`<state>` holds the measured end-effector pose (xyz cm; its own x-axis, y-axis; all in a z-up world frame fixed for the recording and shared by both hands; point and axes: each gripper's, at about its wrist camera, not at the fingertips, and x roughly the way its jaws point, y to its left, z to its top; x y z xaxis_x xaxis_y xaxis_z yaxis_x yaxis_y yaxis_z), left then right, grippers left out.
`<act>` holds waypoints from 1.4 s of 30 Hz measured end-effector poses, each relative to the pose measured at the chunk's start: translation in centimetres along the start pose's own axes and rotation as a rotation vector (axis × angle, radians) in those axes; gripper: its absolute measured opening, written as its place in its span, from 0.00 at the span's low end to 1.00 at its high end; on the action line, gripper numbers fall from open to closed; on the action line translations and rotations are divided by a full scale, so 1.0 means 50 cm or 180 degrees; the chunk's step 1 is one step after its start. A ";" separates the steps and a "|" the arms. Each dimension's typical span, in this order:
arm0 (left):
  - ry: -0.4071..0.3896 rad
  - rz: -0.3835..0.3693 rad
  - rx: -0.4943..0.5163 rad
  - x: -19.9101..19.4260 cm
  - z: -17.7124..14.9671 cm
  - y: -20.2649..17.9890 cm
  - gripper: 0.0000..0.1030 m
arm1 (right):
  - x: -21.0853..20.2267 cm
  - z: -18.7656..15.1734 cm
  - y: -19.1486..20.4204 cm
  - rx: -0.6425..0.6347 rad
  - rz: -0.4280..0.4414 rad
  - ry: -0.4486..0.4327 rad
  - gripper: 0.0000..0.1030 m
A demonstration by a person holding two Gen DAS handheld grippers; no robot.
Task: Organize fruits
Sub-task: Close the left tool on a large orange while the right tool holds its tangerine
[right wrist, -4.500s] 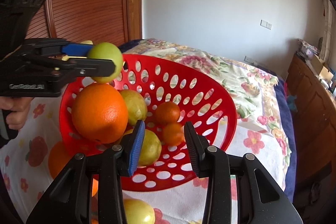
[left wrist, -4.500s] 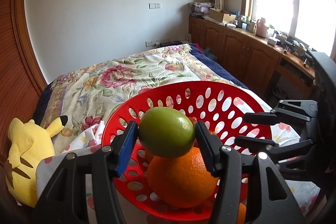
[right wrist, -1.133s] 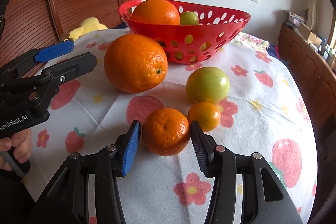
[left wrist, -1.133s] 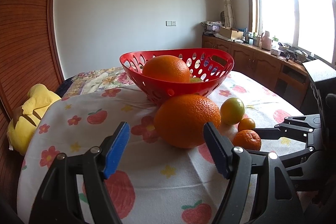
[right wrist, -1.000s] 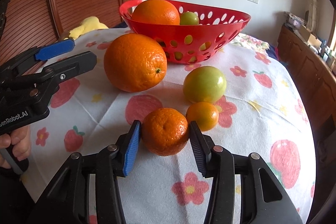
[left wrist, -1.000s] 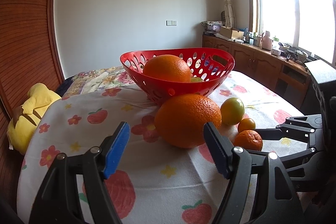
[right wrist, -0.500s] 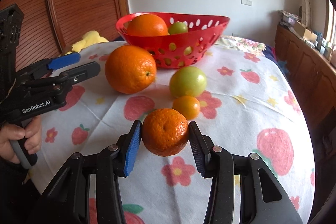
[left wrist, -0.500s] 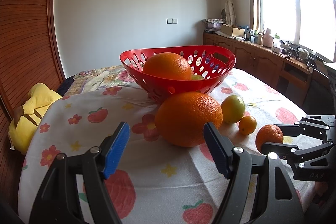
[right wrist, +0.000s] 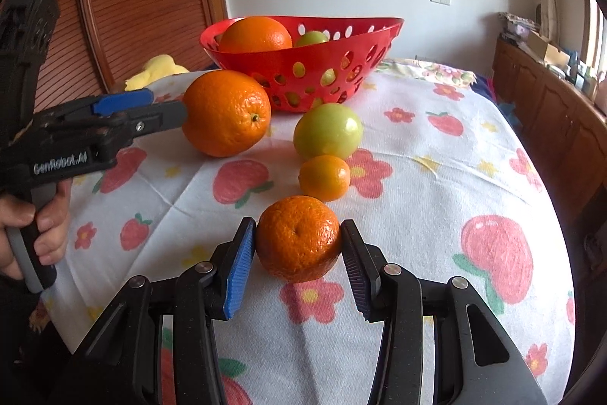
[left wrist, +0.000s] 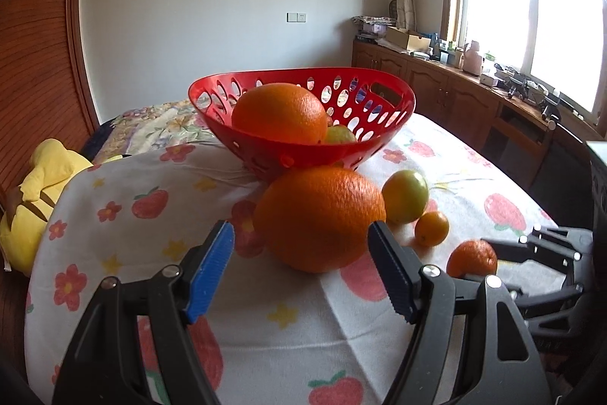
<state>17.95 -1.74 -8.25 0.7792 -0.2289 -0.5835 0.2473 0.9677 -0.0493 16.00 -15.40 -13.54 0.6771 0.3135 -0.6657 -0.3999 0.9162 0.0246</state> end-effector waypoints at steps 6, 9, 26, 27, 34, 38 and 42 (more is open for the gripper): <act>0.0010 -0.0074 -0.0040 0.012 0.037 -0.002 0.75 | 0.000 -0.002 0.004 -0.0021 -0.0008 -0.0016 0.44; 0.0037 -0.0127 -0.0037 0.020 0.051 -0.009 0.76 | 0.000 -0.002 0.004 -0.0012 -0.0003 -0.0018 0.44; 0.0282 -0.0038 0.0111 0.086 0.069 -0.032 0.81 | 0.001 -0.003 0.006 -0.0022 0.0004 -0.0014 0.44; 0.0292 -0.0049 0.0098 0.089 0.069 -0.032 0.82 | 0.001 -0.003 0.006 -0.0023 0.0005 -0.0013 0.44; 0.0338 -0.0113 0.0096 0.102 0.058 -0.035 0.88 | 0.001 -0.003 0.006 -0.0023 0.0005 -0.0010 0.45; 0.0316 -0.0093 0.0059 0.102 0.056 -0.034 0.89 | 0.002 -0.003 0.007 -0.0023 0.0005 -0.0010 0.45; 0.0361 -0.0090 0.0132 0.108 0.053 -0.040 0.93 | 0.001 -0.004 0.007 -0.0022 0.0005 -0.0009 0.45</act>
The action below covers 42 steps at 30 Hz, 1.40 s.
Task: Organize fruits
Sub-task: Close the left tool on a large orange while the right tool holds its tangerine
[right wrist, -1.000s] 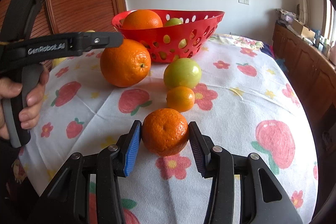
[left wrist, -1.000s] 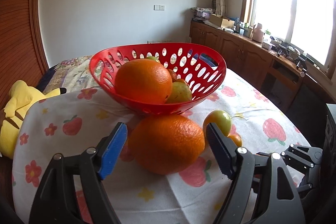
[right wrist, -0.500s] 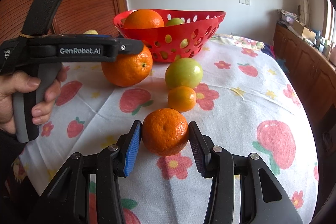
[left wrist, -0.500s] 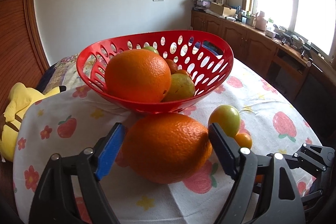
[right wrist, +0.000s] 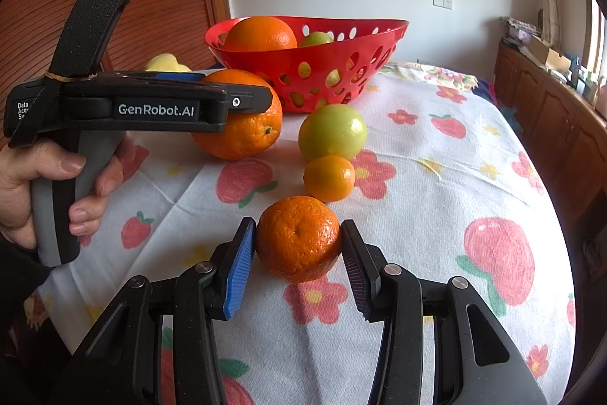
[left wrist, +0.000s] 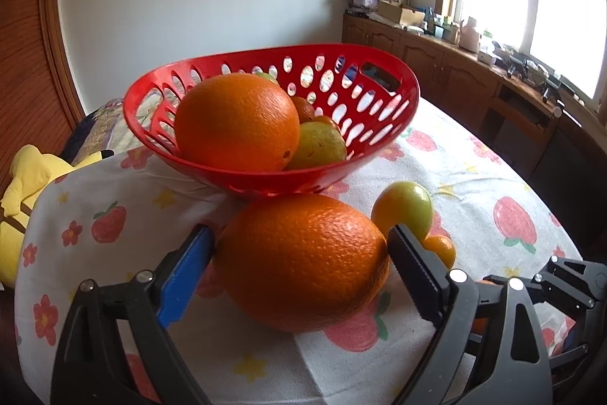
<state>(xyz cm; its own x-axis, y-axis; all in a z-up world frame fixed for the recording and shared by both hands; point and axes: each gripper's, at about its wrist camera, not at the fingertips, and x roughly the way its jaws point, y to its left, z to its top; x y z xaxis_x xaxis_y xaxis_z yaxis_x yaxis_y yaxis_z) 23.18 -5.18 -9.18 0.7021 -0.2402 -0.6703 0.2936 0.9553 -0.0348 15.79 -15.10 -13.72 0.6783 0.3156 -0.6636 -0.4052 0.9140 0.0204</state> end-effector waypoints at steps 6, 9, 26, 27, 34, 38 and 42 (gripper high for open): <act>0.0052 -0.0035 0.0082 0.005 -0.007 -0.013 0.94 | 0.002 0.001 -0.001 -0.0001 0.0000 -0.0004 0.45; 0.0042 -0.0082 -0.0052 0.009 -0.008 -0.003 0.94 | 0.001 0.000 0.000 -0.0001 0.0001 -0.0004 0.45; 0.0158 -0.0304 0.0013 0.009 -0.031 -0.004 0.90 | 0.001 -0.001 0.000 -0.0005 0.0003 -0.0003 0.45; 0.0157 -0.0304 0.0019 0.005 -0.032 -0.004 0.89 | 0.001 -0.001 0.000 -0.0006 0.0003 -0.0003 0.45; 0.0096 -0.0225 0.0047 -0.032 -0.064 0.008 0.88 | 0.003 -0.002 0.000 -0.0016 0.0006 -0.0002 0.45; 0.0044 -0.0221 -0.0013 -0.053 -0.080 0.027 0.88 | 0.003 -0.002 0.001 -0.0017 0.0005 -0.0001 0.45; 0.0031 -0.0207 -0.0059 -0.063 -0.100 0.042 0.89 | 0.005 -0.001 0.002 -0.0020 0.0011 0.0008 0.45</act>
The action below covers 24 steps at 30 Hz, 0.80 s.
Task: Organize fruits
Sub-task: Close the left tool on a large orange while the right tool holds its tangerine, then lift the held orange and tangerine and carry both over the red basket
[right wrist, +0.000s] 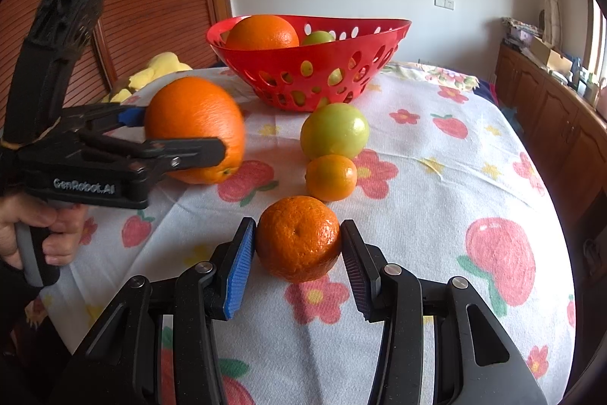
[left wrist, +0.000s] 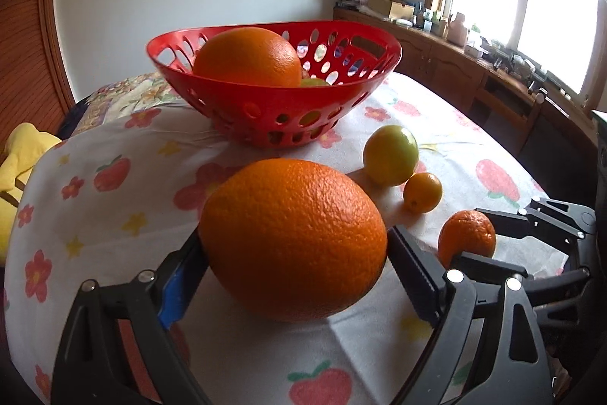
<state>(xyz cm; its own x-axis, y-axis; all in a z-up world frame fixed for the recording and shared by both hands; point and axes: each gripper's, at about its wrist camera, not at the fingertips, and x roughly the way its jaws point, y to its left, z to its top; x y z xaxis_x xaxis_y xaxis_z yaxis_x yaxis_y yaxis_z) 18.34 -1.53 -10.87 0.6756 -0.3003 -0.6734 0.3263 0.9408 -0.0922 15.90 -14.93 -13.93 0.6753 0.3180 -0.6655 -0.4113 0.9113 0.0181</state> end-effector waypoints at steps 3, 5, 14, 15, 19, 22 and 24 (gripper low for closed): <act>-0.0032 -0.0005 -0.0026 -0.003 -0.004 0.002 0.89 | 0.002 0.001 0.000 -0.0005 0.0003 0.0011 0.45; -0.0046 -0.0002 -0.0035 -0.002 -0.004 0.002 0.89 | 0.002 0.001 0.001 -0.0005 0.0001 0.0010 0.45; -0.0060 0.0040 -0.0017 -0.002 -0.002 -0.004 0.89 | 0.006 -0.001 -0.003 0.0009 0.0013 0.0030 0.45; -0.0060 0.0038 -0.0019 -0.002 -0.001 -0.004 0.89 | 0.006 -0.001 -0.004 0.0011 0.0005 0.0025 0.45; -0.0065 -0.0021 -0.0092 -0.005 0.000 0.003 0.89 | 0.001 0.001 -0.007 0.0030 -0.0003 0.0006 0.44; -0.0101 0.0000 -0.0166 -0.010 0.002 0.010 0.89 | -0.006 0.006 -0.016 0.0083 0.0048 -0.0020 0.44; -0.0125 0.0032 -0.0214 -0.013 0.002 0.016 0.88 | -0.016 0.014 -0.024 0.0079 0.0043 -0.0073 0.44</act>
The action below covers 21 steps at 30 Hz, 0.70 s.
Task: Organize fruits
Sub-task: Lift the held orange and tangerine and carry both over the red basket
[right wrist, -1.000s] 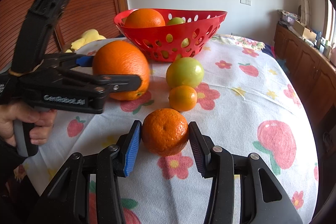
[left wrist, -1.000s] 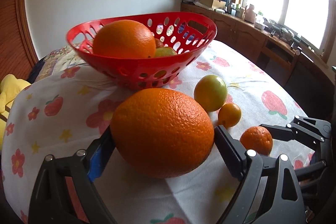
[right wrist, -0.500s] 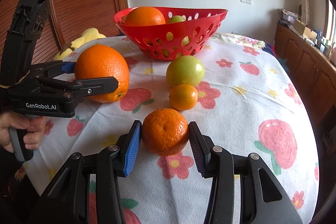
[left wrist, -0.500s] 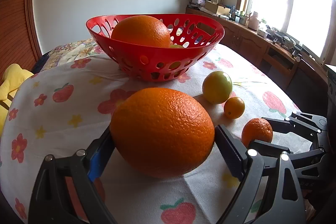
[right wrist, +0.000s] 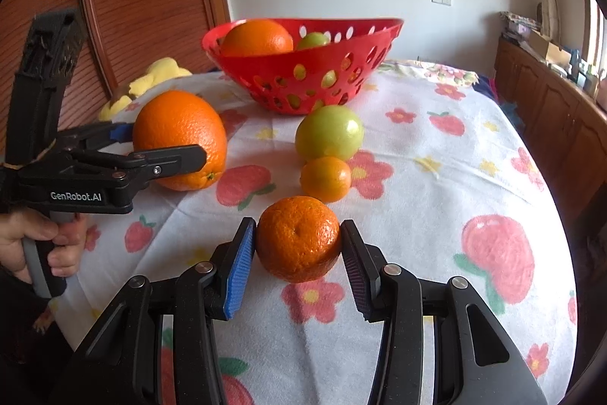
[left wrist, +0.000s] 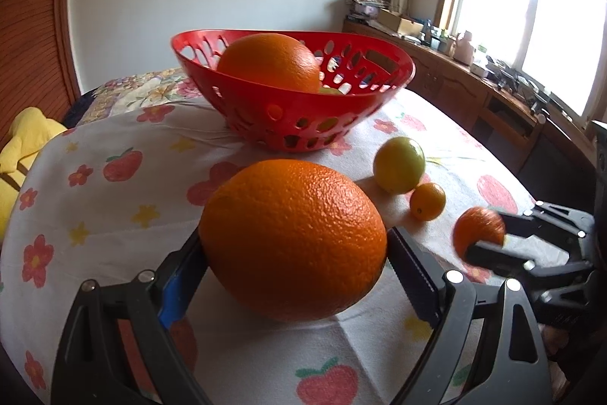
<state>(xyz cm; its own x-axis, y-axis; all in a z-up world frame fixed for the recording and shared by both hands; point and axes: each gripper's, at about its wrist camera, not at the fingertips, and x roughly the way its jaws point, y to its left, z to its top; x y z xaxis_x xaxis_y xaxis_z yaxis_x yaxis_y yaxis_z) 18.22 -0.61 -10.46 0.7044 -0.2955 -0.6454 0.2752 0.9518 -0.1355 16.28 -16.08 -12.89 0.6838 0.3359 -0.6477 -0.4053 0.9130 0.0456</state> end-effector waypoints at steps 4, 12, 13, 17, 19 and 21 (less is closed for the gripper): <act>-0.0078 -0.0039 -0.0086 -0.008 0.001 0.010 0.88 | -0.019 0.036 -0.018 -0.0029 0.0010 -0.0094 0.44; -0.0269 -0.0051 -0.0078 -0.052 0.039 0.018 0.88 | -0.031 0.145 -0.051 -0.0142 -0.0008 -0.0327 0.44; -0.0289 -0.0048 -0.0062 -0.056 0.047 0.018 0.88 | -0.029 0.158 -0.052 -0.0164 -0.0005 -0.0348 0.44; -0.0395 -0.0043 -0.0025 -0.078 0.094 0.026 0.88 | -0.015 0.211 -0.054 -0.0280 0.0004 -0.0420 0.44; -0.0450 -0.0011 0.0010 -0.085 0.113 0.029 0.88 | -0.002 0.238 -0.053 -0.0348 0.0009 -0.0442 0.44; -0.0500 0.0005 0.0059 -0.088 0.138 0.033 0.88 | 0.012 0.261 -0.052 -0.0405 0.0022 -0.0454 0.44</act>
<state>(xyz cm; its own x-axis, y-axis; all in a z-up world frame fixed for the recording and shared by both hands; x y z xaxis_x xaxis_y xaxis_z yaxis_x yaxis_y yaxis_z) 20.07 1.71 -2.66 0.7981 -0.3047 -0.5197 0.2851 0.9510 -0.1197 25.66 -15.21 -3.50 0.7563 0.3797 -0.5328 -0.4775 0.8771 -0.0528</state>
